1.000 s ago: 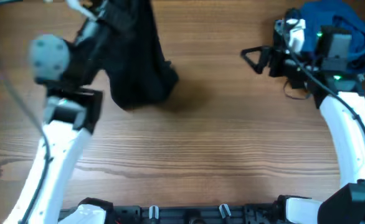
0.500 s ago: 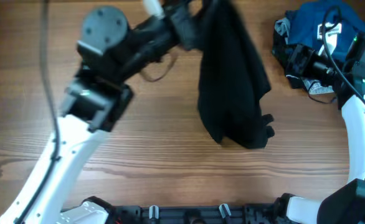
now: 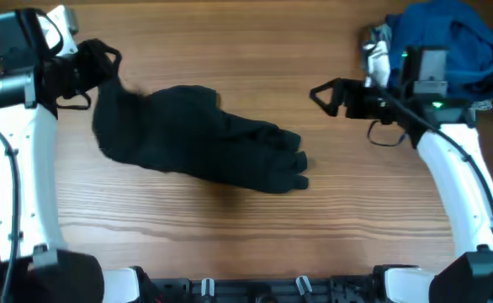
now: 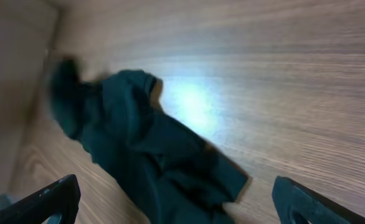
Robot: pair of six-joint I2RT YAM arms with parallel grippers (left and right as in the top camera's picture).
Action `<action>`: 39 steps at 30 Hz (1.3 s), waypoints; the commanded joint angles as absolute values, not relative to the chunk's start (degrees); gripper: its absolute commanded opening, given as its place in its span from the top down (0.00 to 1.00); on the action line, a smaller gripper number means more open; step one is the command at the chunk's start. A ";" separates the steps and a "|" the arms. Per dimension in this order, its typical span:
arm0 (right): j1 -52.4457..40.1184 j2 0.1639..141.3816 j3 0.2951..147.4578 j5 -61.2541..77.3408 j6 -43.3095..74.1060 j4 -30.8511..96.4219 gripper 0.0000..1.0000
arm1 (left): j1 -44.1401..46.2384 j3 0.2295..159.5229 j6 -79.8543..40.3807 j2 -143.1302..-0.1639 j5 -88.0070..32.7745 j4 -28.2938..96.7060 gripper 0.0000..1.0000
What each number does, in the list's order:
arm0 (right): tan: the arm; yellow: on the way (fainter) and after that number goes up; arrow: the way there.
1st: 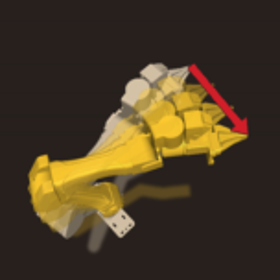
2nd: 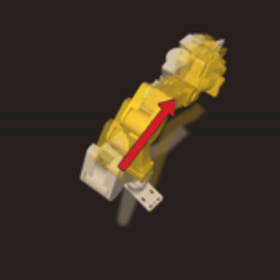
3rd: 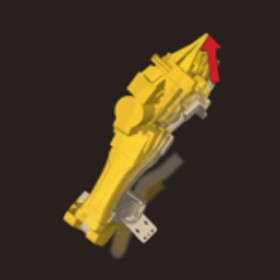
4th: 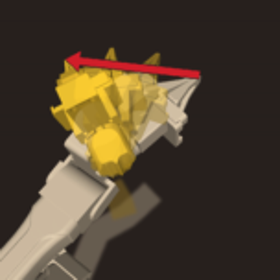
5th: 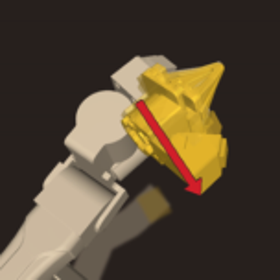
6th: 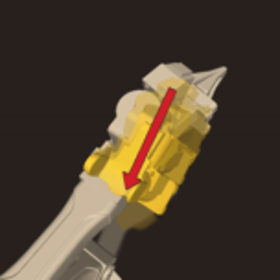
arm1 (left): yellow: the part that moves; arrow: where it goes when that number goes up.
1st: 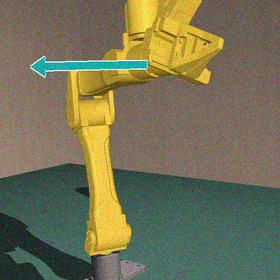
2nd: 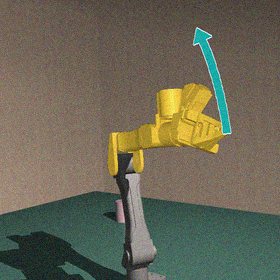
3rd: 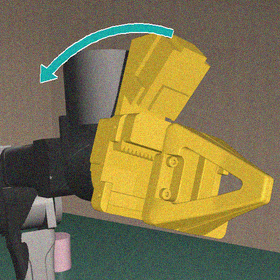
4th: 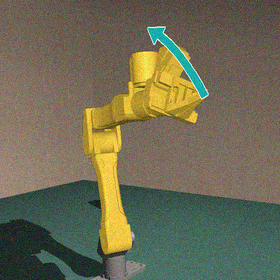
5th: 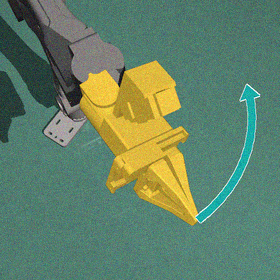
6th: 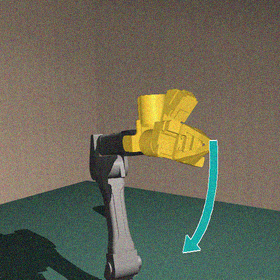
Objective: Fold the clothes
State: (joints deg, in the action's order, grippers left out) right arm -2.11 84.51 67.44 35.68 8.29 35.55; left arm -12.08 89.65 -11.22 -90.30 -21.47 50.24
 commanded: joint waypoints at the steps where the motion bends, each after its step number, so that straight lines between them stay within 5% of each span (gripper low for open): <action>1: -7.99 87.59 67.96 28.75 7.35 34.76 0.01 | -12.56 90.45 -8.93 -91.05 -18.31 49.98 0.39; 9: -15.84 104.47 67.96 27.40 9.61 29.17 0.35 | -13.65 90.43 -8.97 -88.07 -18.35 49.98 0.37; 17: -20.34 110.76 67.96 27.38 9.78 22.37 0.37 | -13.61 90.43 -8.99 -88.09 -18.37 50.41 0.35; 18: -20.40 111.22 67.96 27.38 9.85 21.32 0.45 | -13.61 90.43 -8.99 -88.07 -18.37 50.41 0.36; 21: -20.29 111.33 68.47 24.10 10.31 18.85 0.96 | -13.61 90.43 -9.41 -88.07 -18.61 50.46 0.42; 31: -18.98 98.48 91.64 11.99 1.48 37.21 0.96 | -13.61 90.43 -9.39 -88.07 -18.59 51.75 0.46; 39: -19.16 95.39 88.88 13.65 3.62 52.97 0.96 | -8.56 90.43 -3.64 -90.06 -18.57 50.17 0.49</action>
State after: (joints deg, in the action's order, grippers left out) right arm -19.29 94.61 91.07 11.81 2.74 51.72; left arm -11.92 89.65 -8.36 -89.14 -18.48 51.22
